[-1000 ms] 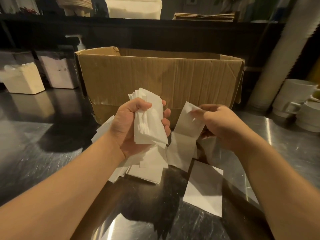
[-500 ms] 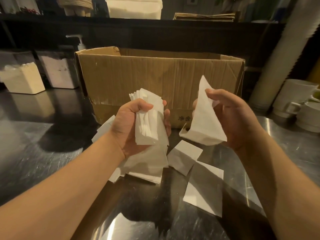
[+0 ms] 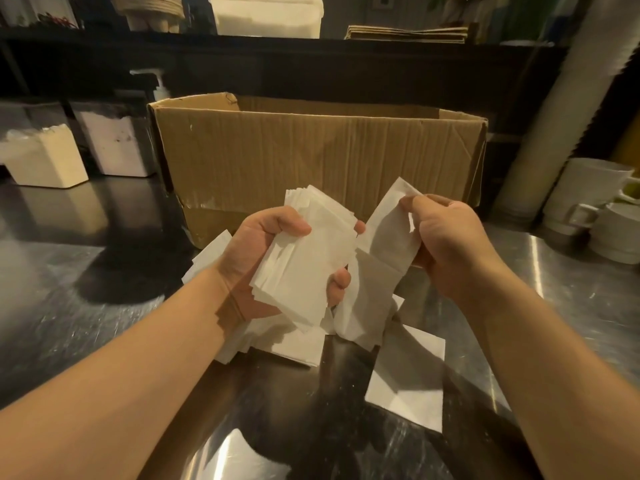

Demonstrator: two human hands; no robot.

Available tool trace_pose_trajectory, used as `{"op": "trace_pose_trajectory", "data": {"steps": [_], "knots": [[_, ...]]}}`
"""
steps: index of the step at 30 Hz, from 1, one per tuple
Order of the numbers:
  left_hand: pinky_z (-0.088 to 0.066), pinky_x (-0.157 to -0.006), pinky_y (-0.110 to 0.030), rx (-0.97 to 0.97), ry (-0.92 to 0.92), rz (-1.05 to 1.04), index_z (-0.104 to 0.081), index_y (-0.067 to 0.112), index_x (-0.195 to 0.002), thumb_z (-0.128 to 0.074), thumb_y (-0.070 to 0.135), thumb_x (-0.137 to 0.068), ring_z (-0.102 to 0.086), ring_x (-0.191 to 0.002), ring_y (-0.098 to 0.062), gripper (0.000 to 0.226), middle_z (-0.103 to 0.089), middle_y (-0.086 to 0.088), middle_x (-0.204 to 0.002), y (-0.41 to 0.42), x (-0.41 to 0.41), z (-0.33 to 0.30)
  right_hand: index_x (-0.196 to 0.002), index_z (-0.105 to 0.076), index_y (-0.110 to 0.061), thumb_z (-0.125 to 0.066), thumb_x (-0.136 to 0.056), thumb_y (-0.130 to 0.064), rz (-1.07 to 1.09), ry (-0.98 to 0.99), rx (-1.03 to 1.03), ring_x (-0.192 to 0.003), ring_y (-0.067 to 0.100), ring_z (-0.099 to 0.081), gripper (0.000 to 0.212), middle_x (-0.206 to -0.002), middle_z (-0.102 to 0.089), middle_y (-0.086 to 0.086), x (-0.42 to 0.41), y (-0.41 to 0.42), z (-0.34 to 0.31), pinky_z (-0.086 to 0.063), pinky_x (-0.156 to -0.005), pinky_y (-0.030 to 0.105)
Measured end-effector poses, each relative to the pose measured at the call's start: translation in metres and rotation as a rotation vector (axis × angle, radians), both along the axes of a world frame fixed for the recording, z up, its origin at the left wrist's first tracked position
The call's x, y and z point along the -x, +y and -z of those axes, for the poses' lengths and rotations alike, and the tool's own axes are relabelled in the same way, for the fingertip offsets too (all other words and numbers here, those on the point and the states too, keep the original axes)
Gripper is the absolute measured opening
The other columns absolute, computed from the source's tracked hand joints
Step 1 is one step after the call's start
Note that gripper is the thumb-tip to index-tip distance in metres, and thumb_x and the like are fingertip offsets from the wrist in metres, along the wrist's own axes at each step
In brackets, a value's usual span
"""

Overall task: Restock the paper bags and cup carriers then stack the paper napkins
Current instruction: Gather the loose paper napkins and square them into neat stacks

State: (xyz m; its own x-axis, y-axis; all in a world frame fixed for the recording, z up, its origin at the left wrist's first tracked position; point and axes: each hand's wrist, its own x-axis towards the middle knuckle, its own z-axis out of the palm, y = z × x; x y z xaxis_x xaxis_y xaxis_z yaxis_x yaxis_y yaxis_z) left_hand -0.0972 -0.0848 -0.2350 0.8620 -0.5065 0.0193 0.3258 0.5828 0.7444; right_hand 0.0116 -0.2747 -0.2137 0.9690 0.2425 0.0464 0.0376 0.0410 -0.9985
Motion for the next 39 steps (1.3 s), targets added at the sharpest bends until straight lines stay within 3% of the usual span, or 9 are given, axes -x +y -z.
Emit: {"op": "trace_pose_trajectory", "data": {"steps": [3, 6, 11, 16, 19, 24, 30, 35, 39], "knots": [[-0.056, -0.081, -0.044, -0.076, 0.016, -0.028, -0.049, 0.007, -0.139, -0.066, 0.017, -0.072, -0.066, -0.085, -0.033, 0.069, -0.064, -0.022, -0.101, 0.000, 0.001, 0.001, -0.131, -0.052, -0.020, -0.063, -0.101, -0.029, 0.037, 0.040, 0.038, -0.104, 0.024, -0.062, 0.032, -0.119, -0.061, 0.004, -0.003, 0.000, 0.003, -0.059, -0.091, 0.044], [-0.057, -0.078, -0.042, -0.115, 0.039, -0.099, -0.052, 0.009, -0.137, -0.070, 0.018, -0.067, -0.065, -0.084, -0.030, 0.073, -0.062, -0.019, -0.099, -0.002, 0.001, 0.000, -0.127, -0.055, -0.019, -0.060, -0.102, -0.028, 0.041, -0.030, 0.134, -0.107, 0.025, -0.061, 0.027, -0.121, -0.060, 0.004, -0.005, 0.001, 0.003, -0.059, -0.079, 0.035], [-0.051, -0.079, -0.039, -0.036, 0.031, -0.138, -0.050, 0.007, -0.138, -0.065, 0.021, -0.068, -0.059, -0.081, -0.029, 0.072, -0.057, -0.018, -0.096, 0.000, -0.003, 0.000, -0.119, -0.053, -0.028, -0.061, -0.100, -0.041, 0.102, -0.534, 0.332, -0.104, 0.014, -0.059, 0.024, -0.119, -0.057, -0.004, -0.001, 0.001, 0.007, -0.055, -0.083, 0.027], [-0.043, -0.083, -0.038, 0.027, -0.011, -0.221, -0.056, 0.002, -0.135, -0.059, 0.021, -0.069, -0.058, -0.081, -0.027, 0.068, -0.060, -0.017, -0.096, -0.001, -0.005, 0.001, -0.103, -0.062, -0.034, -0.071, -0.087, -0.047, -0.244, -0.705, 0.446, -0.092, -0.006, -0.060, 0.022, -0.099, -0.062, -0.020, 0.005, -0.009, -0.001, -0.051, -0.066, 0.008], [-0.044, -0.084, -0.039, 0.066, -0.029, -0.216, -0.058, 0.002, -0.135, -0.058, 0.020, -0.072, -0.056, -0.083, -0.027, 0.066, -0.060, -0.016, -0.099, -0.001, -0.006, 0.000, -0.096, -0.063, -0.035, -0.071, -0.093, -0.034, -0.246, -0.756, 0.610, -0.086, 0.000, -0.061, 0.009, -0.093, -0.060, -0.025, 0.003, -0.008, 0.002, -0.048, -0.058, 0.011], [-0.050, -0.080, -0.038, 0.037, -0.028, -0.351, -0.058, 0.006, -0.131, -0.060, 0.023, -0.075, -0.058, -0.084, -0.025, 0.058, -0.059, -0.013, -0.108, -0.004, -0.006, 0.000, -0.093, -0.067, -0.025, -0.068, -0.095, -0.027, -0.298, -0.585, 0.529, -0.077, 0.012, -0.070, 0.003, -0.090, -0.069, -0.012, 0.003, -0.013, -0.008, -0.057, -0.060, 0.019], [-0.061, -0.077, -0.039, -0.056, -0.038, -0.506, -0.073, 0.008, -0.111, -0.057, 0.019, -0.077, -0.070, -0.087, -0.026, 0.039, -0.071, -0.011, -0.102, -0.008, -0.006, 0.001, -0.090, -0.064, -0.007, -0.064, -0.086, -0.020, -0.823, -0.101, 0.007, -0.082, 0.022, -0.072, 0.014, -0.090, -0.070, 0.006, 0.017, -0.021, -0.022, -0.061, -0.073, 0.033], [-0.060, -0.056, -0.029, -0.131, -0.045, -0.495, -0.066, 0.004, -0.103, -0.049, 0.024, -0.081, -0.072, -0.063, -0.022, 0.034, -0.073, -0.010, -0.076, -0.017, -0.006, 0.000, -0.093, -0.073, -0.010, -0.068, -0.096, -0.017, -0.559, -0.186, 0.127, -0.076, 0.023, -0.073, 0.009, -0.091, -0.075, 0.000, 0.029, 0.005, -0.005, -0.061, -0.068, 0.038], [-0.064, -0.074, -0.044, -0.115, -0.022, -0.428, -0.077, 0.006, -0.111, -0.052, 0.047, -0.091, -0.076, -0.088, -0.030, 0.051, -0.076, -0.015, -0.100, -0.016, -0.006, 0.001, -0.099, -0.071, -0.012, -0.066, -0.098, -0.021, -0.431, -0.217, 0.147, -0.064, 0.026, -0.073, 0.010, -0.089, -0.075, 0.004, 0.035, 0.010, 0.000, -0.059, -0.055, 0.037]]}}
